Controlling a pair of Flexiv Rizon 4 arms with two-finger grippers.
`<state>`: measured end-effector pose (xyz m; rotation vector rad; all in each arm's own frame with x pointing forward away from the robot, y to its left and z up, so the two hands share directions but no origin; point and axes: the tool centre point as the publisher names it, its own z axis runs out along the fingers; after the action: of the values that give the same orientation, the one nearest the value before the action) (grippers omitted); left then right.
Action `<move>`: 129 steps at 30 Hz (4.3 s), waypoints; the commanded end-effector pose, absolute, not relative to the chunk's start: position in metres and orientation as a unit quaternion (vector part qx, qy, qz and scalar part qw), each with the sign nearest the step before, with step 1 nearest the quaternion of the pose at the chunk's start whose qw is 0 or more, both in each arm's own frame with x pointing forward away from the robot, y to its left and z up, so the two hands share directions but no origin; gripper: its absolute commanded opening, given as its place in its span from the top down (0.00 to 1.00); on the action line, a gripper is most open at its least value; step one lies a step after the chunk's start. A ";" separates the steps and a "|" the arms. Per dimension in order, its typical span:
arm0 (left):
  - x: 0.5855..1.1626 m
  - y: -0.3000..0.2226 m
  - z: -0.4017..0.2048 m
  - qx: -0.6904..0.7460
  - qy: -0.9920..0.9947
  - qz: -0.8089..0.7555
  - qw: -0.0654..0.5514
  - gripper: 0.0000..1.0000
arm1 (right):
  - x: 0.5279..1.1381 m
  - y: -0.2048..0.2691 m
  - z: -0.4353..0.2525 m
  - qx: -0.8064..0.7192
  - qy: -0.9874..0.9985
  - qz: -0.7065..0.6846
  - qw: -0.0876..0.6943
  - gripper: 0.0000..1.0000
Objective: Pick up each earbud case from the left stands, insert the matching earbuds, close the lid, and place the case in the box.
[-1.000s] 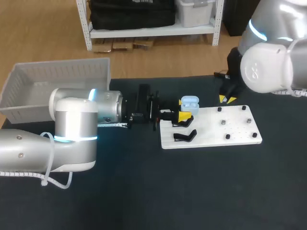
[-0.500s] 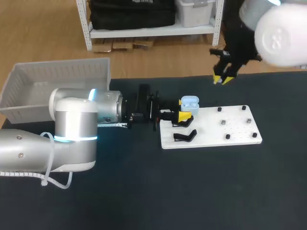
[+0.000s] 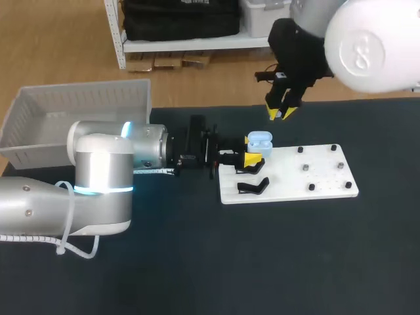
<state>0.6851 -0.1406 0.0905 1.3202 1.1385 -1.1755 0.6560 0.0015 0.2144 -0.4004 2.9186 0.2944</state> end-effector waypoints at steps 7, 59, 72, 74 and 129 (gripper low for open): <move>0.684 -0.141 0.089 0.544 0.469 -0.484 0.500 1.00 | 0.654 0.001 0.214 -0.133 0.982 0.098 0.093 1.00; 0.684 -0.141 0.089 0.544 0.469 -0.484 0.500 1.00 | 0.661 0.031 0.158 -0.237 0.971 0.001 0.042 1.00; 0.684 -0.141 0.089 0.544 0.469 -0.484 0.500 1.00 | 0.661 0.031 0.153 -0.239 0.970 0.001 0.041 1.00; 0.684 -0.141 0.089 0.544 0.469 -0.484 0.500 1.00 | 0.661 0.031 0.152 -0.238 0.970 0.002 0.040 1.00; 0.684 -0.141 0.089 0.544 0.469 -0.484 0.500 1.00 | 0.670 0.034 0.145 -0.238 0.971 0.002 0.033 1.00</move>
<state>0.6851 -0.1406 0.0905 1.3202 1.1385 -1.1755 0.6689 0.0337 0.1452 -0.7323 2.9853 0.0065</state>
